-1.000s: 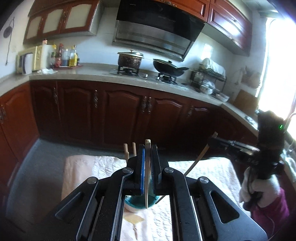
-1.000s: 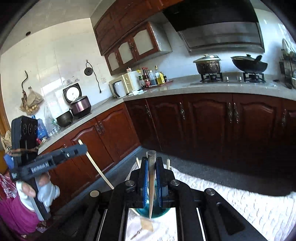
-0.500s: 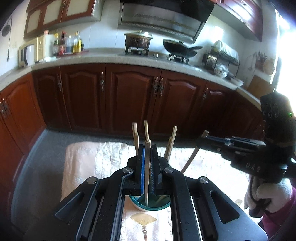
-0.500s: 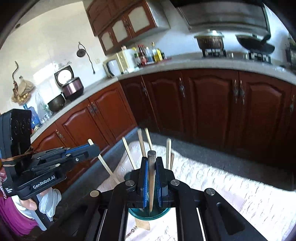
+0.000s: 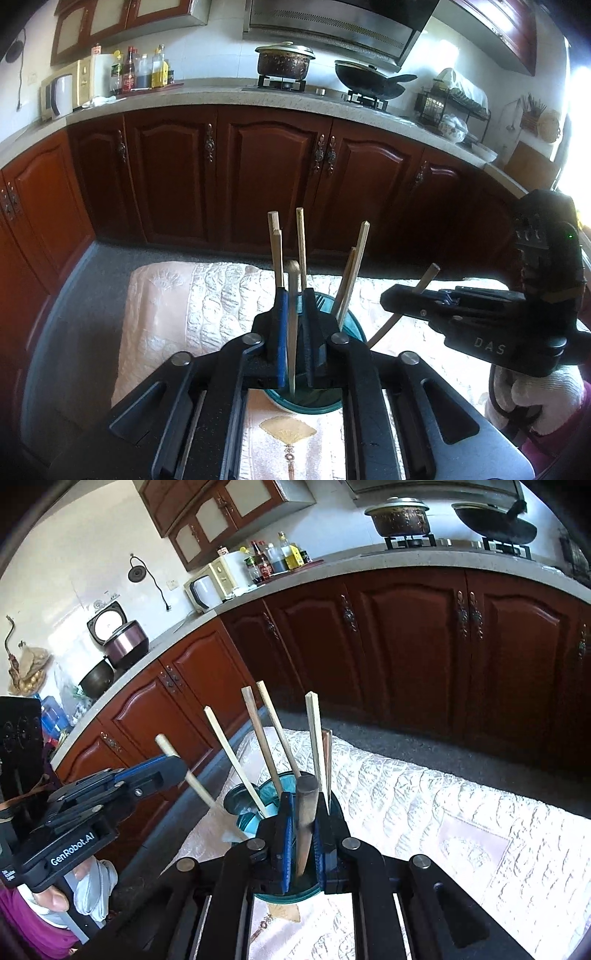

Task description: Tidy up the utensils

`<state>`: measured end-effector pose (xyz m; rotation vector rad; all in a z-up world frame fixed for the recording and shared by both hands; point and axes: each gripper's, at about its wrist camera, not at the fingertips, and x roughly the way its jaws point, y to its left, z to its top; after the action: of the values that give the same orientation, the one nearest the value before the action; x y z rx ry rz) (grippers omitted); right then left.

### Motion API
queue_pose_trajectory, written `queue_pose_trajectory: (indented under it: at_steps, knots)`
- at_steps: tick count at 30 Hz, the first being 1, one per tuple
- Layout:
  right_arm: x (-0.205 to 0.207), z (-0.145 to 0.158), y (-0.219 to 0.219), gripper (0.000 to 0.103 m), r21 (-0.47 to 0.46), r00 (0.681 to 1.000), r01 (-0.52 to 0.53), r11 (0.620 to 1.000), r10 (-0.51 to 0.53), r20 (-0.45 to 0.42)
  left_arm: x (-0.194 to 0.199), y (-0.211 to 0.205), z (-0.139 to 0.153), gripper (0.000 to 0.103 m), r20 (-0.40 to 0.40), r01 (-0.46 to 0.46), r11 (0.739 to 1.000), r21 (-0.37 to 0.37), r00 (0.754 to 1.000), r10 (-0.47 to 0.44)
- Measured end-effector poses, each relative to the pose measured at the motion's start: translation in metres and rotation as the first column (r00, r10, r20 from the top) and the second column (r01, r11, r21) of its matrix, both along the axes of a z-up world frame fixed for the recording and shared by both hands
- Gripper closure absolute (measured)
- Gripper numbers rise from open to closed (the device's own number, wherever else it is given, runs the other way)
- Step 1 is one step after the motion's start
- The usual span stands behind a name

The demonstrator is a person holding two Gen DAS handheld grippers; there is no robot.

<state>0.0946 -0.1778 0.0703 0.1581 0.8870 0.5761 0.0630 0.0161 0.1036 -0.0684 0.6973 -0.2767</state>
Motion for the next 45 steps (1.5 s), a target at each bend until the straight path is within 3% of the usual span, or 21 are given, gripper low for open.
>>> queue_pose_trajectory:
  at_steps: [3,7,16,24,26,28,32,45]
  knots:
    - [-0.001,0.000,-0.003,0.074,0.003,1.000,0.012,1.000,-0.012,-0.003,0.000,0.000,-0.001,0.077,-0.004,-0.002,1.000,-0.006,1.000,0.002]
    - [-0.008,0.001,-0.006,0.072,0.021,1.000,0.026,0.999,-0.026,-0.003,-0.004,0.001,-0.001,0.067,-0.009,-0.006,1.000,-0.006,1.000,0.006]
    - [-0.026,0.014,-0.022,0.064,-0.001,0.995,0.086,0.996,-0.086,0.040,-0.017,0.003,0.006,0.063,0.010,-0.023,1.000,0.014,1.000,0.022]
    - [-0.066,0.044,-0.026,0.059,-0.023,0.981,0.134,0.991,-0.129,0.145,-0.040,0.010,0.013,0.063,0.042,-0.057,0.998,0.015,0.998,0.056]
    - [-0.080,0.049,-0.020,0.053,-0.034,0.975,0.143,0.989,-0.135,0.177,-0.047,0.010,0.014,0.063,0.052,-0.062,0.998,0.014,0.997,0.061]
    - [-0.092,0.051,-0.014,0.035,-0.049,0.968,0.158,0.986,-0.145,0.204,-0.055,0.010,0.013,0.063,0.056,-0.074,0.997,0.014,0.996,0.073]
    - [-0.110,0.046,0.004,0.035,-0.109,0.960,0.175,0.978,-0.145,0.239,-0.066,0.007,0.009,0.063,0.056,-0.089,0.996,0.022,0.995,0.088]
    - [-0.115,0.026,0.016,0.033,-0.097,0.957,0.241,0.966,-0.220,0.188,-0.089,0.009,0.001,0.063,0.062,-0.140,0.989,0.047,0.989,0.137]
